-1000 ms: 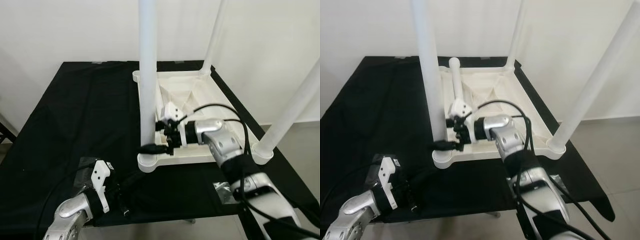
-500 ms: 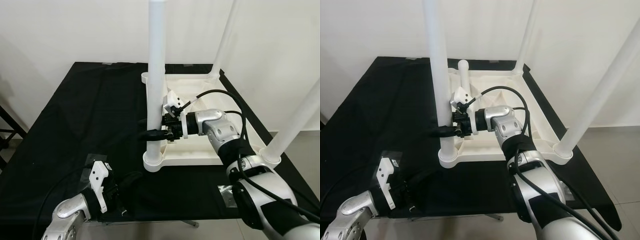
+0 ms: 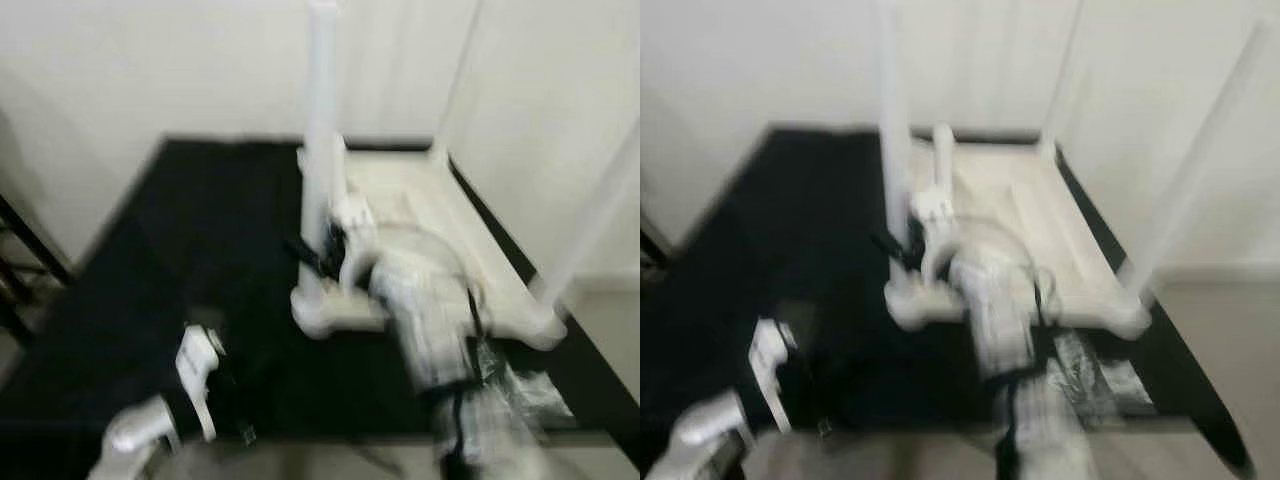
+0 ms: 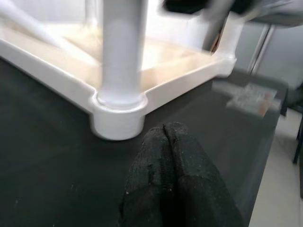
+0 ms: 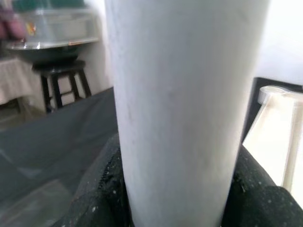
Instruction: Building children table
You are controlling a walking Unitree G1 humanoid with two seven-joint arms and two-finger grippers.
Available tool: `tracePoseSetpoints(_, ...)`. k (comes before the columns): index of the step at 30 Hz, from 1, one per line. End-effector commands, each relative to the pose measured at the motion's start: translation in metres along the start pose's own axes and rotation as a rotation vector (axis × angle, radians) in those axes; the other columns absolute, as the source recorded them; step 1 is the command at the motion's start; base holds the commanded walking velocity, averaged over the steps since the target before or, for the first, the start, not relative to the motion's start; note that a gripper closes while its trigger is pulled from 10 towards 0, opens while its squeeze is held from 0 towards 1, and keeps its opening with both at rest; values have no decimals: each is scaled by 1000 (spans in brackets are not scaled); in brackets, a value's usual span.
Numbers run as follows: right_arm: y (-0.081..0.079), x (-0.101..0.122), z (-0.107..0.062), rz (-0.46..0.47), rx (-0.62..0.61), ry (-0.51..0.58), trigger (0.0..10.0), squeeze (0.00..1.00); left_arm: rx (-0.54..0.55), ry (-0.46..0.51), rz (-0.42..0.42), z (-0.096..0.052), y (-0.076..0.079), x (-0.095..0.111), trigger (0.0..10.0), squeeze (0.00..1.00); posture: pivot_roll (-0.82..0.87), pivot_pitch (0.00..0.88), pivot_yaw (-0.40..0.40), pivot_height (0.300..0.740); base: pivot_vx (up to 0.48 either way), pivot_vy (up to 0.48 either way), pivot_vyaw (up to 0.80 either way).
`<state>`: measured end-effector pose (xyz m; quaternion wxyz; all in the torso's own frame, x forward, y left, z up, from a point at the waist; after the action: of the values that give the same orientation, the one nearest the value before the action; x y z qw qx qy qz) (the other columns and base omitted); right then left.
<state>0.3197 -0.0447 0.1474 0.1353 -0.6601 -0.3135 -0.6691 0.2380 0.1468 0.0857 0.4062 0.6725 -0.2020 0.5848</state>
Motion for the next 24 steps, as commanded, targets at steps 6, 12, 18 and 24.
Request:
tracePoseSetpoints(6,-8,-35,3,-4,103,-202,0,0,-34,-12,-8,4,0,2,10000,0,16,65,-33,740,0,0,0)
tracePoseSetpoints(12,5,-4,17,-4,237,-80,10000,1000,-17,5,-6,4,1,3,10000,0,24,56,-36,740,0,0,0)
tracePoseSetpoints(18,16,14,12,-87,409,49,10000,1000,-23,2,-10,7,1,4,10000,0,23,43,-33,740,0,0,0)
tracePoseSetpoints(24,33,13,7,-171,664,59,10000,0,-24,3,-9,10,-1,4,10000,0,34,19,-42,740,0,0,0)
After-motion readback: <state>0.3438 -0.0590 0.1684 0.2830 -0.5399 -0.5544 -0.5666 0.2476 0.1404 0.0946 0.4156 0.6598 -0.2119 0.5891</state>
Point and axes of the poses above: a point about 5 cm out from each wrist's last joint towards the gripper, its own z axis pointing out of the wrist towards the gripper, its own x axis along the axis of the wrist's last joint, y = z × x, the point moved 2 cm from there along z, pointing out of the wrist towards the gripper, and after that the axes turned 15 degrees about -z, right-handed, at the moved point
